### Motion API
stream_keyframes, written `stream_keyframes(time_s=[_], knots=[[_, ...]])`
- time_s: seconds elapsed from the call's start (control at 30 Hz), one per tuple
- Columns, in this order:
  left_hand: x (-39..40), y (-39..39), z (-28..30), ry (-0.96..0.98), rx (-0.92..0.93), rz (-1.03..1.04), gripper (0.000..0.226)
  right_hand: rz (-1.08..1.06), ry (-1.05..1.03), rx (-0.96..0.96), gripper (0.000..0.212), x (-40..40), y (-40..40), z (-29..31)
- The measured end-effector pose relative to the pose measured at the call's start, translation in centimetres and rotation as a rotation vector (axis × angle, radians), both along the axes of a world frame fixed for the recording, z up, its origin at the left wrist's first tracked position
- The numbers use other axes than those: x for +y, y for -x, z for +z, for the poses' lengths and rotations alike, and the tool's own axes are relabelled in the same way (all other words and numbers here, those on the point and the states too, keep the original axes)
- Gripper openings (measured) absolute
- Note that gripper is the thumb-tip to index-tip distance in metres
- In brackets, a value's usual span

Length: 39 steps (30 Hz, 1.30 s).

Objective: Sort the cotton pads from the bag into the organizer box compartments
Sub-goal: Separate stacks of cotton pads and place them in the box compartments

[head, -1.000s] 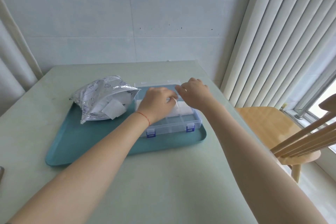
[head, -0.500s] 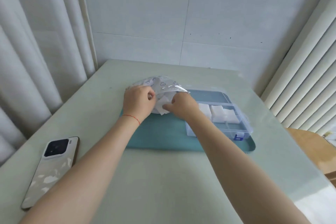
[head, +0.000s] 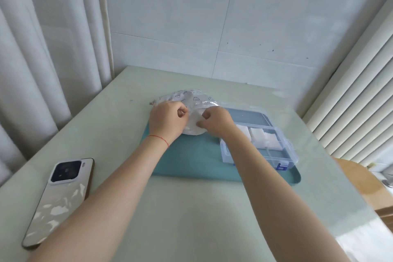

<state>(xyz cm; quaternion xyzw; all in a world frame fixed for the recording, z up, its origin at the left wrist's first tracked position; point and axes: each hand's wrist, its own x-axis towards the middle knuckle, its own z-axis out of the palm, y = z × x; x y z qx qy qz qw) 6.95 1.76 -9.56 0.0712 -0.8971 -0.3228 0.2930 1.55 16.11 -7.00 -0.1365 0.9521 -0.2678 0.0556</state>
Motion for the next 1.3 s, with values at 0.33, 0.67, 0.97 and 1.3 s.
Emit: stream_keyframes(time_s=[0.33,0.67,0.97,1.3], knots=[[3.9,-1.1,2.7,-0.579,-0.201,-0.384,0.021,0.150,0.340,-0.068,0.006,7.3,-2.0,4.2],[7.4,0.2,2.3,-1.071,-0.232,-0.324,0.013,-0.002,0.709,-0.025,0.008,12.2,-0.3,2.6],[8.7,1.7,1.9,-0.927,-0.284,-0.360,0.009,0.195,0.647,-0.223,0.010,15.0,0.3,2.7],[8.5,1.0,2.5,-1.177,-0.506,-0.596,0.025,0.041,0.567,-0.134,0.013,13.2,0.5,1.7]])
